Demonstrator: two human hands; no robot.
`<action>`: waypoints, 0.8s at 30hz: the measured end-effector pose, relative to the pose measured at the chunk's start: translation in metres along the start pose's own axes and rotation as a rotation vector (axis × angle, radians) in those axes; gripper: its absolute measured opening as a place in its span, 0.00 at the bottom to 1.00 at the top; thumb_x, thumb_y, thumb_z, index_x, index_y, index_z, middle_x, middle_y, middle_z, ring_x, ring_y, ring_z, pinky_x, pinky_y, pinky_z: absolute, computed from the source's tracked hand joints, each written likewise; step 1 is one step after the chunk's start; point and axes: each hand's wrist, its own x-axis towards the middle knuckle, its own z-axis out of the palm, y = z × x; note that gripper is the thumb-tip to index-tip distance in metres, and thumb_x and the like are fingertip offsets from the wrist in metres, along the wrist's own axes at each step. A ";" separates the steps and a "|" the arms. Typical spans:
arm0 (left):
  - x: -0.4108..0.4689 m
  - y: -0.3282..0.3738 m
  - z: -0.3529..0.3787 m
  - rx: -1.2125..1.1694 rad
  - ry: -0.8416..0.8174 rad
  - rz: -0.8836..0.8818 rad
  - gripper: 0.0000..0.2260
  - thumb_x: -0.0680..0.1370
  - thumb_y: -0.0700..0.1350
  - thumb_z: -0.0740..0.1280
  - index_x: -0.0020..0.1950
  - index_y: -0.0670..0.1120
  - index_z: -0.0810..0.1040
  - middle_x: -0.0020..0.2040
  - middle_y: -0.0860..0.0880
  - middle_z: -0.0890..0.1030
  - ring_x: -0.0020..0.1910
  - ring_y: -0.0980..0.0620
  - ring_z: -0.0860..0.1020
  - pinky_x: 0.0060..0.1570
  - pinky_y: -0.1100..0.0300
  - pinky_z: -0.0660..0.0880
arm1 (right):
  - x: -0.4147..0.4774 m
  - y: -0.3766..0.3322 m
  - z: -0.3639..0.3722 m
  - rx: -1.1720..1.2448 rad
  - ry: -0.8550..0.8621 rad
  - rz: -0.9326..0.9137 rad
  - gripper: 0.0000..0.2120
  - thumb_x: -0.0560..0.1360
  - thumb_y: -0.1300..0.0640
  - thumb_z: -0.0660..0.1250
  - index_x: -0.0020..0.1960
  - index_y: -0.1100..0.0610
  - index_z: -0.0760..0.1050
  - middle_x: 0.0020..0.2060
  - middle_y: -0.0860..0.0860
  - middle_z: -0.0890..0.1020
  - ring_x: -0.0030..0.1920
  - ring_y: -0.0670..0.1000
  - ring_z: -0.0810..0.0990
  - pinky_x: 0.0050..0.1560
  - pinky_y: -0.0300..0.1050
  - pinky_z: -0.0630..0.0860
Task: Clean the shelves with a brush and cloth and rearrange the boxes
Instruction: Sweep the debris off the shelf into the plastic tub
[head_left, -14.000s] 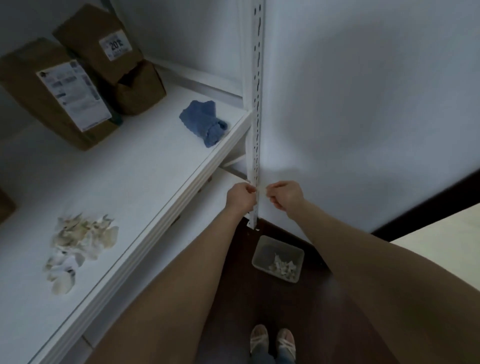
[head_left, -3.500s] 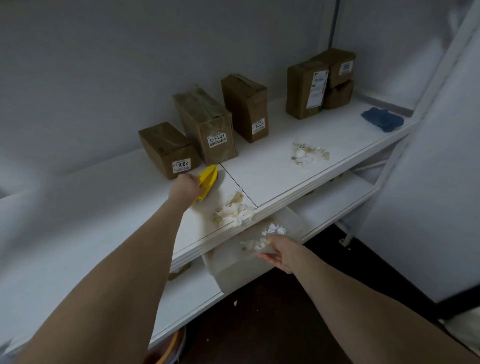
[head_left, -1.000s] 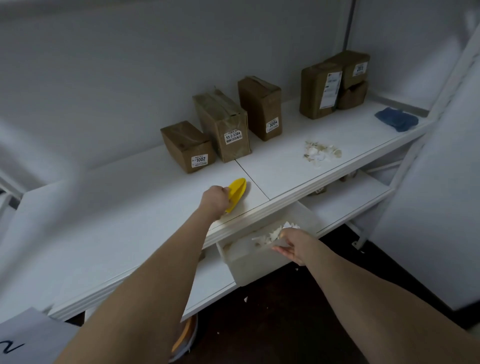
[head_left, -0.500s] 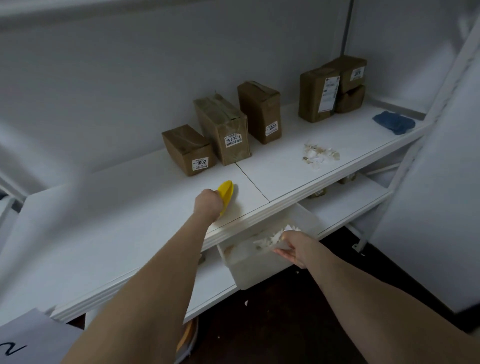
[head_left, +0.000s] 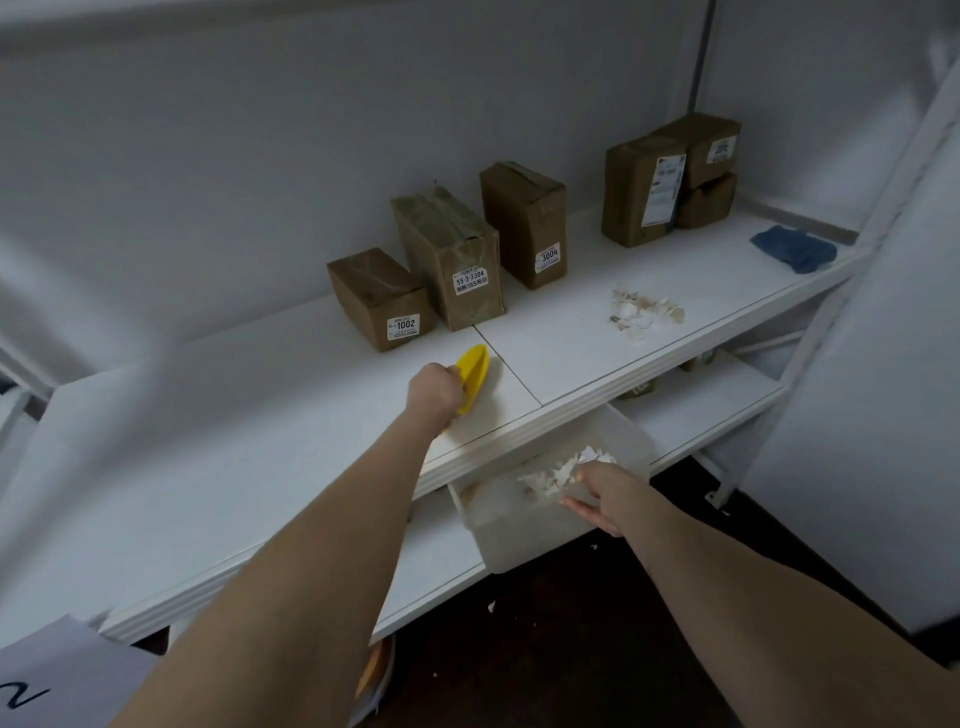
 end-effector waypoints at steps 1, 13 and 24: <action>0.001 -0.001 0.001 0.052 -0.009 -0.005 0.18 0.83 0.47 0.53 0.52 0.36 0.76 0.54 0.35 0.80 0.50 0.37 0.79 0.45 0.53 0.76 | 0.004 0.001 -0.002 0.019 0.003 -0.014 0.22 0.78 0.63 0.65 0.70 0.60 0.67 0.69 0.58 0.66 0.56 0.57 0.76 0.24 0.44 0.79; 0.013 0.057 0.059 -0.108 -0.088 0.121 0.20 0.82 0.48 0.53 0.56 0.34 0.78 0.55 0.34 0.79 0.55 0.35 0.77 0.55 0.48 0.75 | 0.028 -0.022 -0.053 -0.073 0.077 0.058 0.16 0.79 0.63 0.60 0.66 0.65 0.70 0.64 0.61 0.73 0.61 0.62 0.76 0.17 0.41 0.74; 0.043 0.148 0.121 -0.092 0.027 0.081 0.21 0.82 0.50 0.53 0.55 0.34 0.77 0.52 0.34 0.80 0.50 0.35 0.79 0.47 0.50 0.75 | 0.100 -0.094 -0.133 -0.140 0.016 -0.055 0.18 0.78 0.64 0.63 0.68 0.63 0.68 0.55 0.63 0.73 0.42 0.59 0.79 0.18 0.40 0.74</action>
